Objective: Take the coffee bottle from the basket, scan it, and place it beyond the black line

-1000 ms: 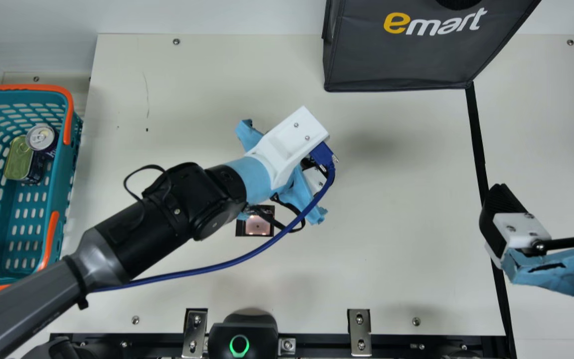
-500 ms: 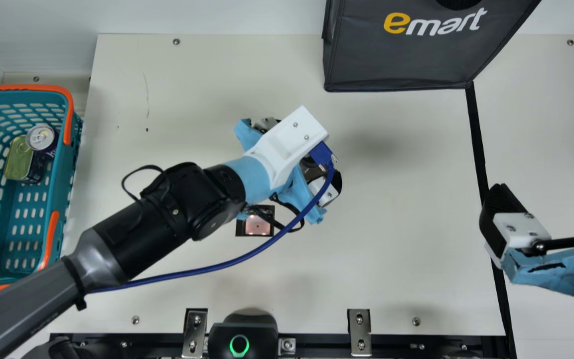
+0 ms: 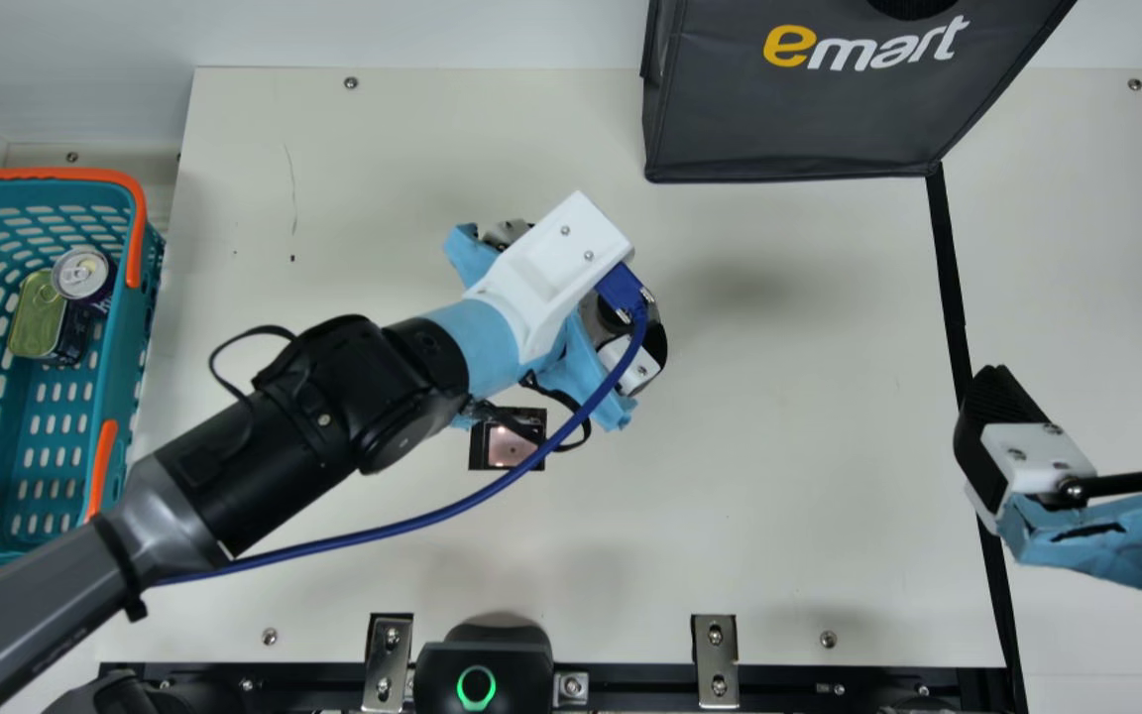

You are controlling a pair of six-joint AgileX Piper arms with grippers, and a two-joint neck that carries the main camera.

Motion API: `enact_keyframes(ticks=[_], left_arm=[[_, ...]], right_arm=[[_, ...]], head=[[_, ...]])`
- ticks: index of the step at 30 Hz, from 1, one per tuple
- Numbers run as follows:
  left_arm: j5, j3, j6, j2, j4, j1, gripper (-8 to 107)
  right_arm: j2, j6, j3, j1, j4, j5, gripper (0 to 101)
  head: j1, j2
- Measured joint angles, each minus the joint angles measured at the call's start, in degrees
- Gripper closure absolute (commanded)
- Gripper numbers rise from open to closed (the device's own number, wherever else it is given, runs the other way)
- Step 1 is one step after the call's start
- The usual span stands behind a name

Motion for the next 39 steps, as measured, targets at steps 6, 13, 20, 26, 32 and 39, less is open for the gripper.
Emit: enact_keyframes(ticks=[6, 13, 20, 26, 32, 39], left_arm=[[0.6, 0.0, -2.6, -1.2, 1.6, 1.2, 9], [1.1, 0.4, -5.6, -3.0, 3.4, 3.5, 9], [1.8, 0.9, -7.6, -5.2, 4.4, 5.5, 9], [2.4, 1.8, -8.5, -7.2, 5.2, 7.3, 9], [3.0, 3.4, -8.8, -9.7, 5.8, 9.9, 9], [3.5, 6.0, -9.7, -13.2, 7.0, 13.6, 9]], right_arm=[[0.0, 0.0, 0.0, 0.0, 0.0, 0.0, 10], [0.0, 0.0, 0.0, 0.0, 0.0, 0.0, 10], [0.0, 0.0, 0.0, 0.0, 0.0, 0.0, 10], [0.0, 0.0, 0.0, 0.0, 0.0, 0.0, 10], [0.0, 0.0, 0.0, 0.0, 0.0, 0.0, 10], [0.0, 0.0, 0.0, 0.0, 0.0, 0.0, 10]], head=[[0.0, 0.0], [-0.1, 0.0], [0.0, -0.1], [0.0, 0.0], [0.0, 0.0], [-0.1, 0.0]])
